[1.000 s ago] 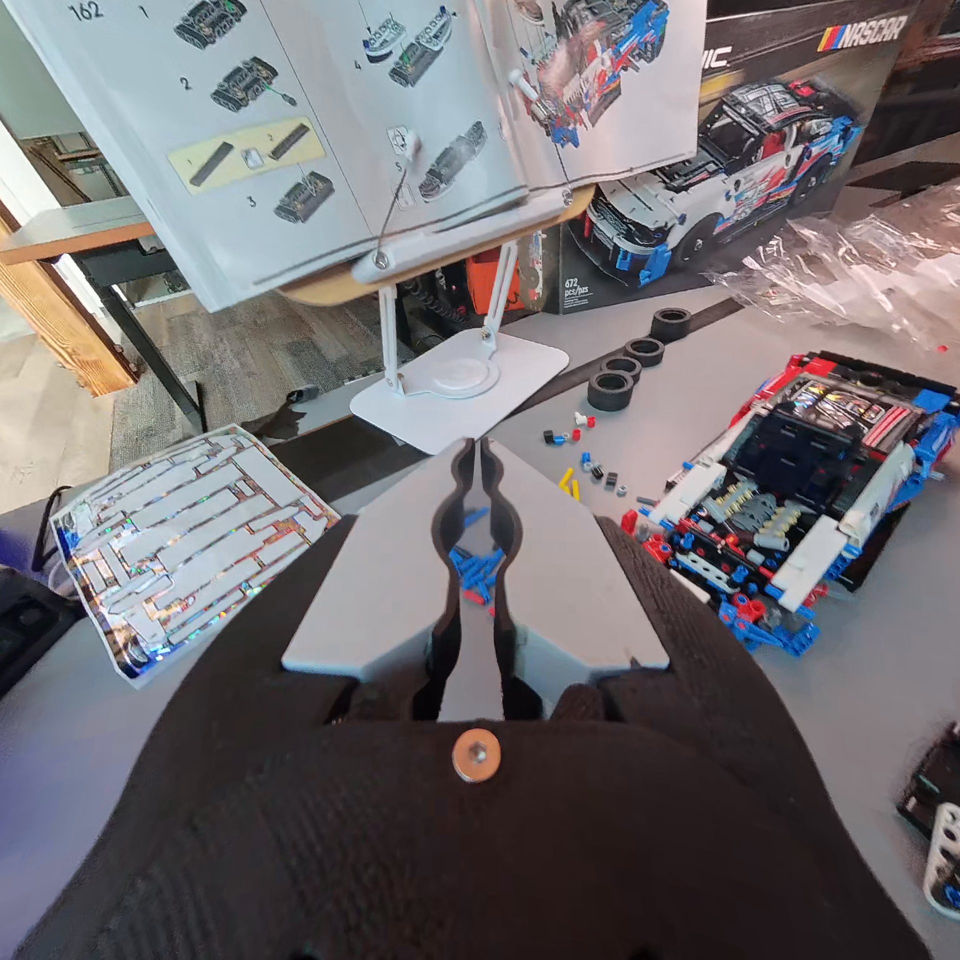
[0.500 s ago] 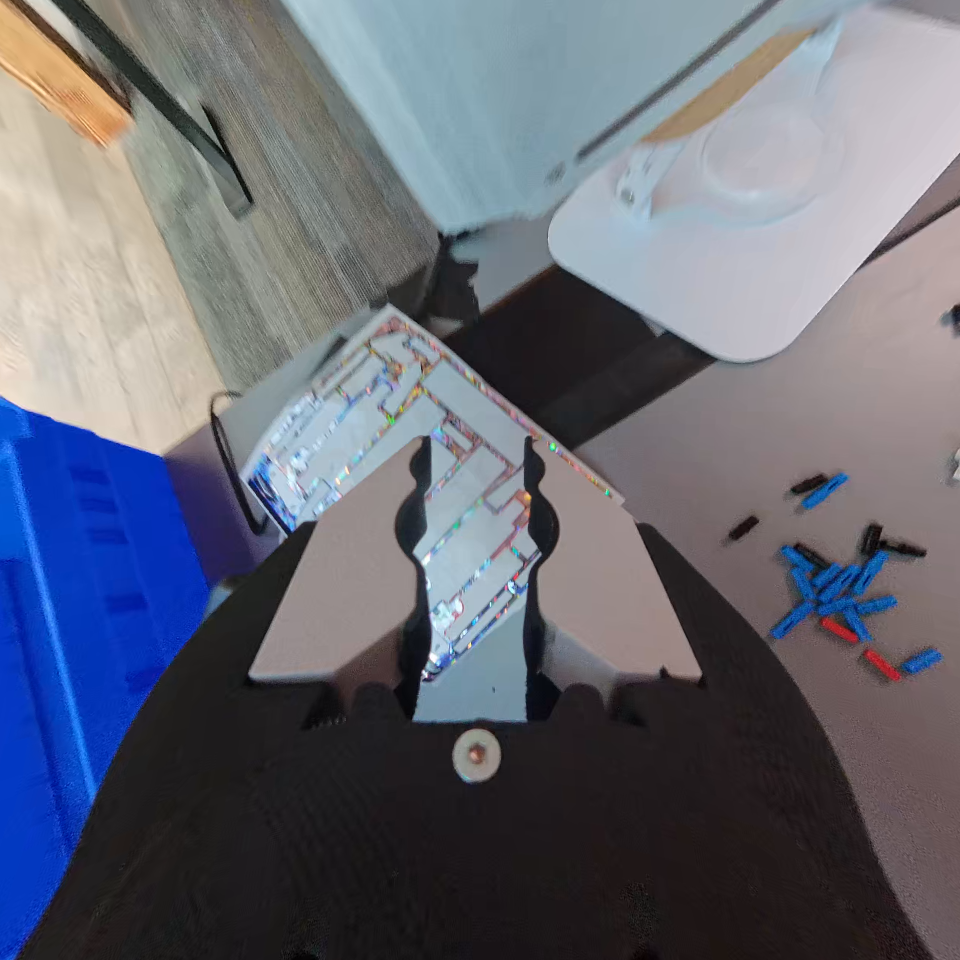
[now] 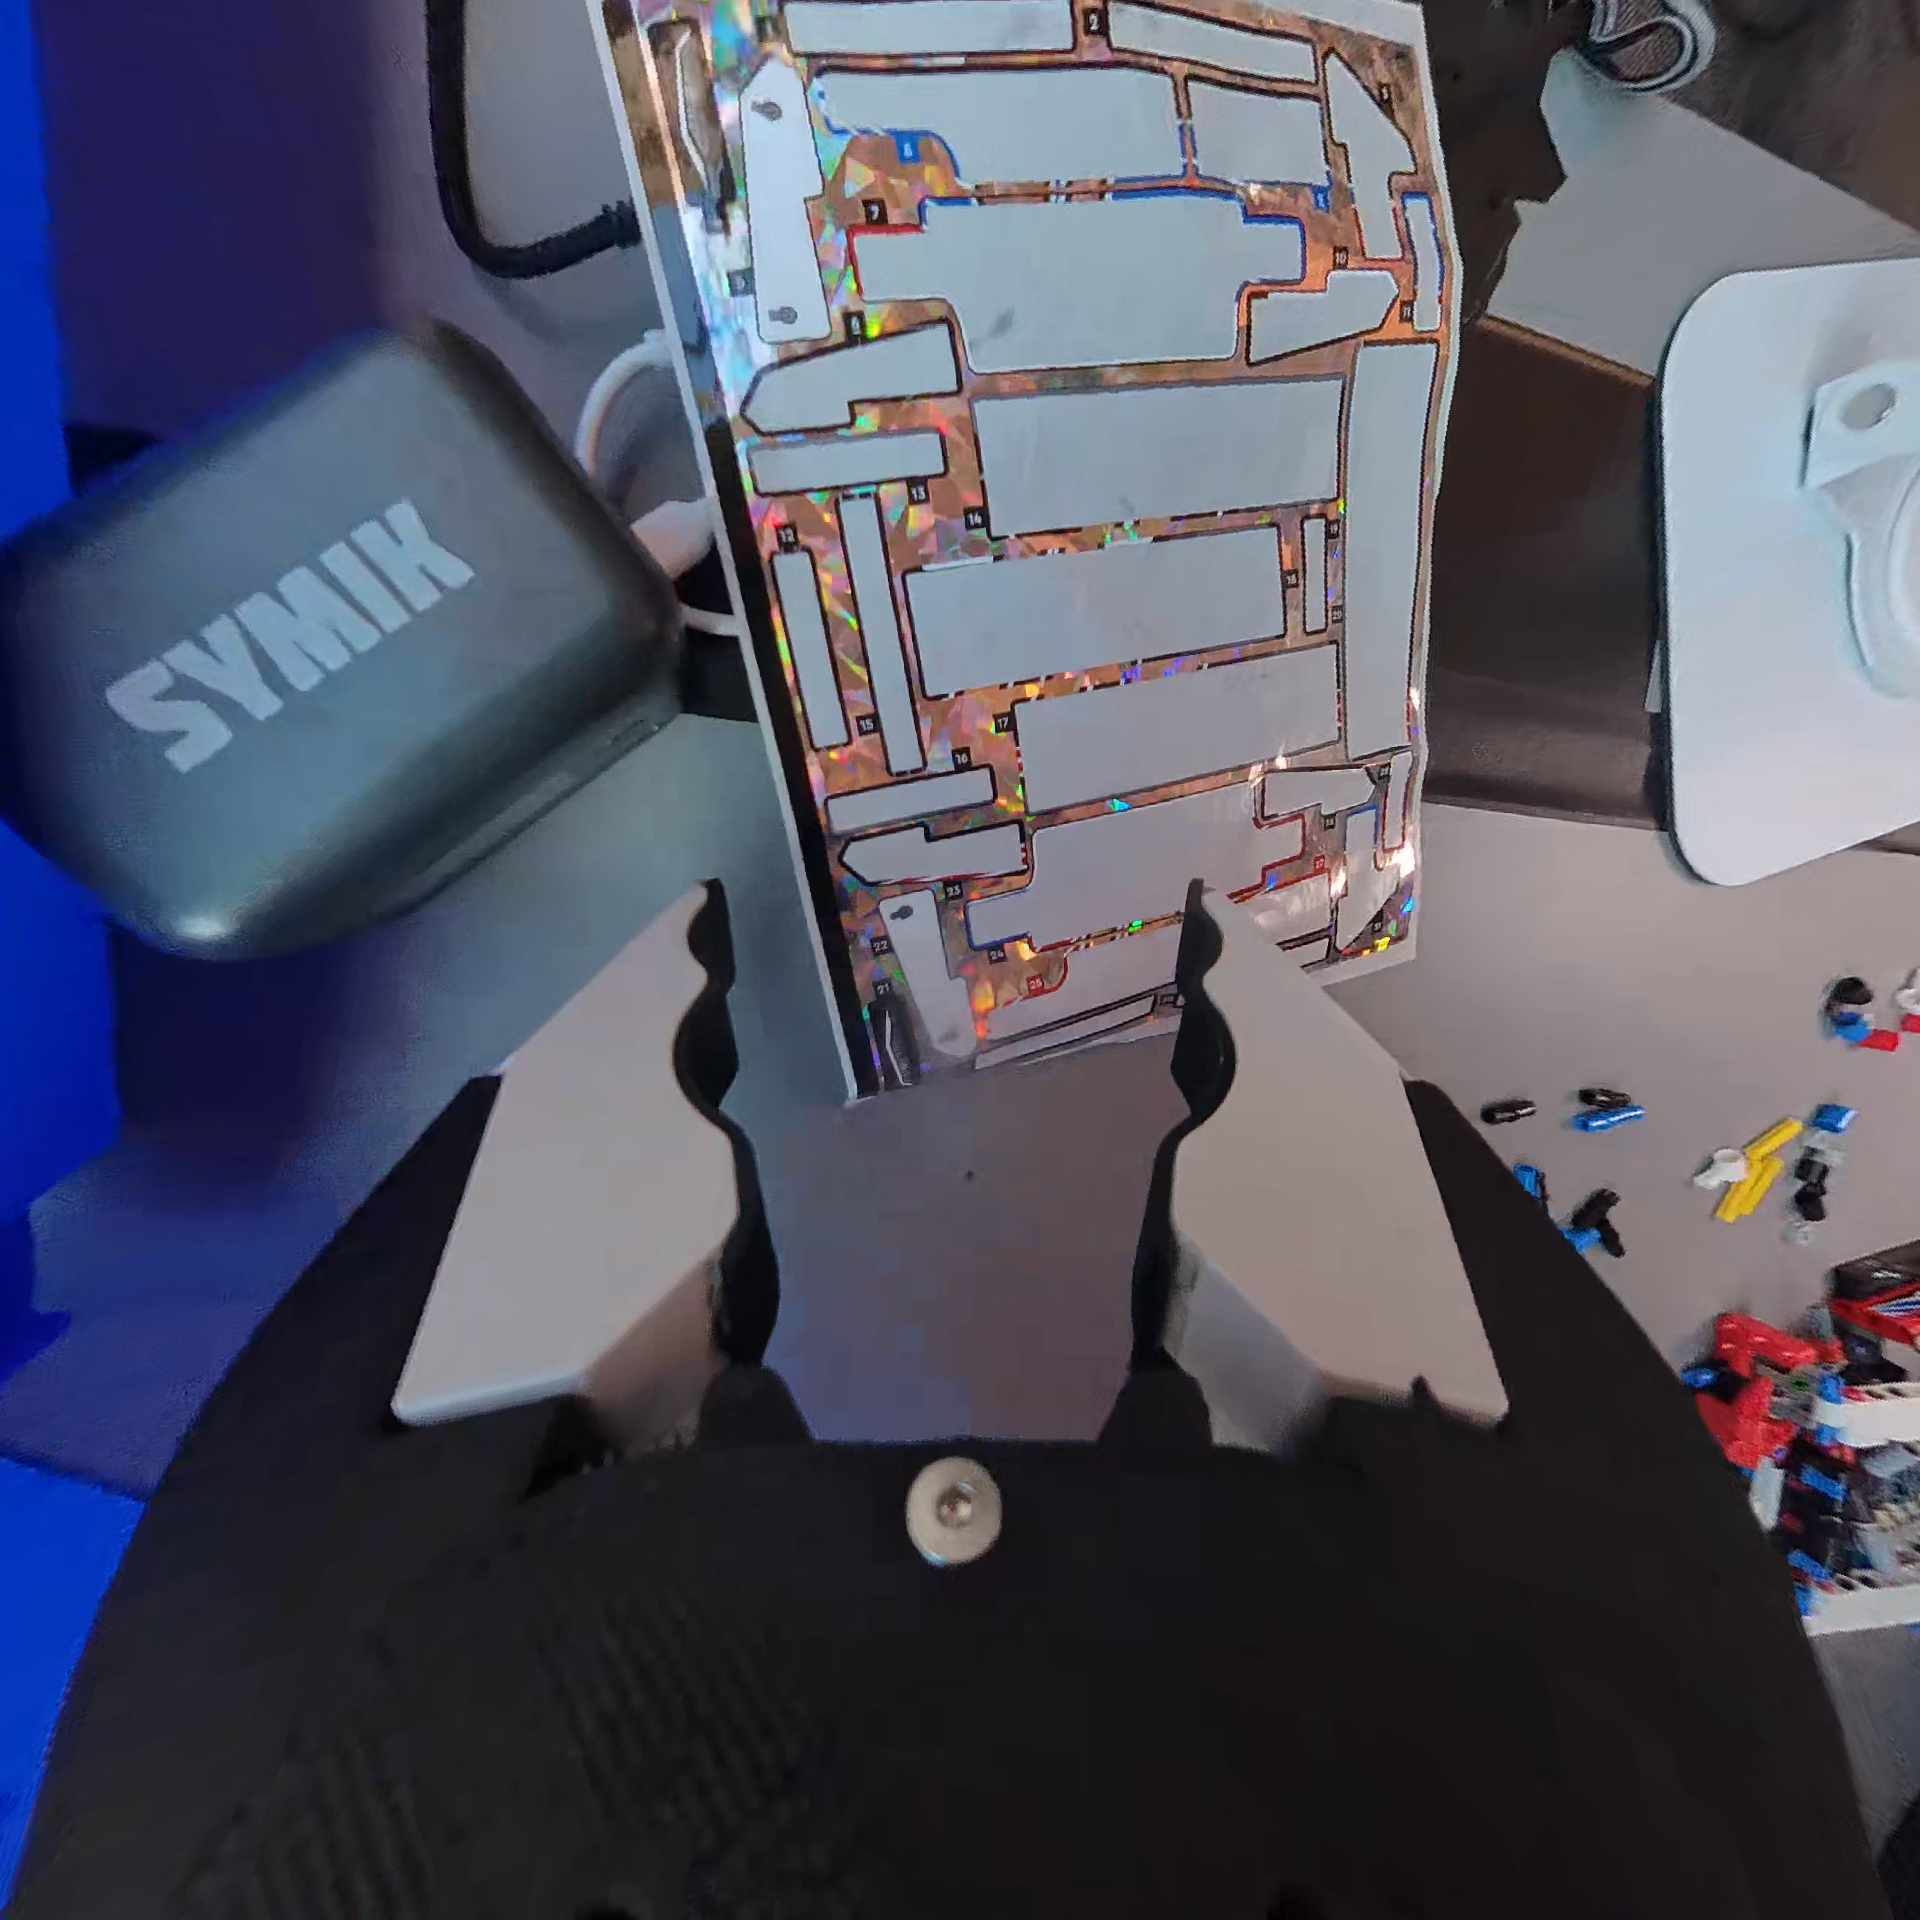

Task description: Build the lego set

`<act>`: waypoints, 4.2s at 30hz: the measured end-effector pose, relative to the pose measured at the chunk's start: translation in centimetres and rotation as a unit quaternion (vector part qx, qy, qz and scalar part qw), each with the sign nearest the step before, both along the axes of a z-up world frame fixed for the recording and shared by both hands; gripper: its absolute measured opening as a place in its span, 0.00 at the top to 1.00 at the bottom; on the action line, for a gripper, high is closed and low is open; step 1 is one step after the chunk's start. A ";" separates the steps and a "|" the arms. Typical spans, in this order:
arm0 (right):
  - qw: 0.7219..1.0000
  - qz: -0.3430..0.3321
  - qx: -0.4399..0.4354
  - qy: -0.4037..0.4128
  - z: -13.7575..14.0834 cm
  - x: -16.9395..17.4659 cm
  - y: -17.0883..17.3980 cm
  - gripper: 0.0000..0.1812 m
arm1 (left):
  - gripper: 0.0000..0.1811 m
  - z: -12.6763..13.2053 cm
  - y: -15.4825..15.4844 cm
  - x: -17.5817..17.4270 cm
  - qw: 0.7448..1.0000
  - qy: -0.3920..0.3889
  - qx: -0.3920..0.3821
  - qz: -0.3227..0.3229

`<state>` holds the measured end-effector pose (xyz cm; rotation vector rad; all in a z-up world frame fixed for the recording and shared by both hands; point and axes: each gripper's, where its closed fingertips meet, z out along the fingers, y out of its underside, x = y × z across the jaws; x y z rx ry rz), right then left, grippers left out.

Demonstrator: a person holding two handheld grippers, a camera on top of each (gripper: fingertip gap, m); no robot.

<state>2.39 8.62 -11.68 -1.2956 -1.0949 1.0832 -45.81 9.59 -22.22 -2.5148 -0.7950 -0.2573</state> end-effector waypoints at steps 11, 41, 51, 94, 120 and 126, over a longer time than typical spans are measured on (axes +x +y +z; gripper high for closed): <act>1.000 0.000 -0.001 -0.007 -0.3 0.0 0.1 0.91 | 1.00 4.9 2.0 3.5 0.985 -0.052 0.149 -0.073; 0.985 0.028 0.173 0.009 4.5 -2.5 -9.2 0.77 | 1.00 15.2 -15.4 39.5 0.701 -0.091 0.577 -0.409; 0.952 -0.005 0.295 -0.086 1.0 -2.5 -7.4 0.82 | 1.00 14.2 -14.6 37.8 0.736 -0.169 0.551 -0.355; 0.952 0.048 0.303 -0.020 0.1 -2.7 -10.0 0.88 | 1.00 14.2 -14.4 34.2 0.709 -0.221 0.591 -0.316; 0.977 0.185 0.074 -0.081 5.4 -3.8 -5.0 0.77 | 1.00 13.4 -17.0 39.7 0.655 -0.292 0.549 -0.429; 0.957 0.241 -0.149 -0.055 3.2 -1.9 -4.0 0.69 | 1.00 14.3 -16.7 38.1 0.645 -0.312 0.573 -0.398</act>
